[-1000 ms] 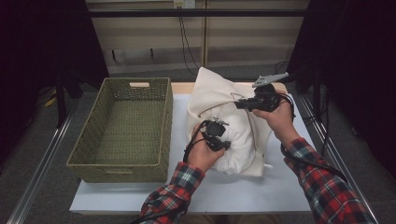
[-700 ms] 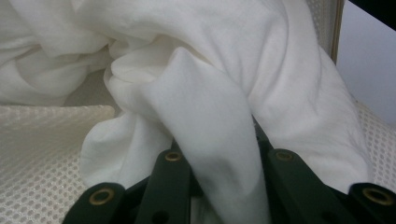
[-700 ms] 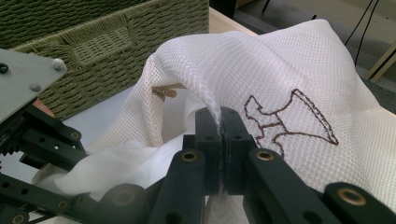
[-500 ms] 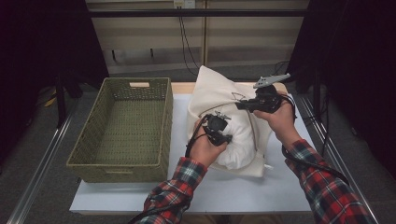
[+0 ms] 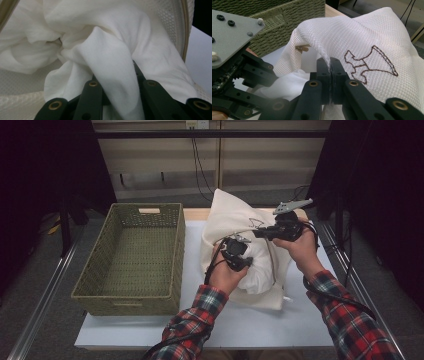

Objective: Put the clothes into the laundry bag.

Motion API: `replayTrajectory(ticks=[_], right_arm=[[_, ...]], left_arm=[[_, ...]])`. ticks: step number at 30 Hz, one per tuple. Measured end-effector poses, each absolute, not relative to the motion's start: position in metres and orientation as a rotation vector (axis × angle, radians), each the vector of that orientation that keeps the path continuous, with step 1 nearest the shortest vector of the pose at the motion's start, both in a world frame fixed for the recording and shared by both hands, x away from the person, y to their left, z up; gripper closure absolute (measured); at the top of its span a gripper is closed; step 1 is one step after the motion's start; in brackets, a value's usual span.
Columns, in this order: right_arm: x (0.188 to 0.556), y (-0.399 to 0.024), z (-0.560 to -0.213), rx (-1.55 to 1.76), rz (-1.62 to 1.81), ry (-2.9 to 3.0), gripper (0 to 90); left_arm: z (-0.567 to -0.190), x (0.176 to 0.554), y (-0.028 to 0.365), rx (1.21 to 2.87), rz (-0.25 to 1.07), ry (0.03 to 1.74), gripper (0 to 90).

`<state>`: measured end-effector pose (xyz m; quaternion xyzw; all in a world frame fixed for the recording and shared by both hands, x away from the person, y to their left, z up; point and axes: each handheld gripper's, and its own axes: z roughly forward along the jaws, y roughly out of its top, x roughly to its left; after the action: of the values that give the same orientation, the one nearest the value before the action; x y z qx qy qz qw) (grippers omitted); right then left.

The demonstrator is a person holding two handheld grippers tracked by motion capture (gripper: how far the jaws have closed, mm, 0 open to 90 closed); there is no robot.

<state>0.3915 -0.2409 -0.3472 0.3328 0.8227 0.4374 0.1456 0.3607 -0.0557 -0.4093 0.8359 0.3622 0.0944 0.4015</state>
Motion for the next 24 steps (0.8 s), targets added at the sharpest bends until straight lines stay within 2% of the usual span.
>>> replayTrajectory(ticks=[7,11,16,19,24], right_arm=[[0.391,-0.242,-0.348,0.964,1.260,2.377,88.0],[0.391,-0.244,-0.349,0.959,1.259,2.376,88.0],[0.392,-0.243,-0.349,0.967,1.251,2.374,87.9],[0.393,-0.242,-0.349,0.966,1.247,2.377,87.9],[0.395,-0.240,-0.350,0.953,1.237,2.387,87.9]], left_arm=[[-0.422,0.364,-0.060,2.142,0.198,0.893,74.7],[-0.426,0.364,-0.055,2.133,0.185,0.890,67.3],[-0.422,0.363,-0.048,2.114,0.159,0.918,55.9],[-0.421,0.361,-0.043,2.096,0.178,0.908,42.1],[-0.418,0.355,-0.034,2.104,0.212,0.906,26.7]])
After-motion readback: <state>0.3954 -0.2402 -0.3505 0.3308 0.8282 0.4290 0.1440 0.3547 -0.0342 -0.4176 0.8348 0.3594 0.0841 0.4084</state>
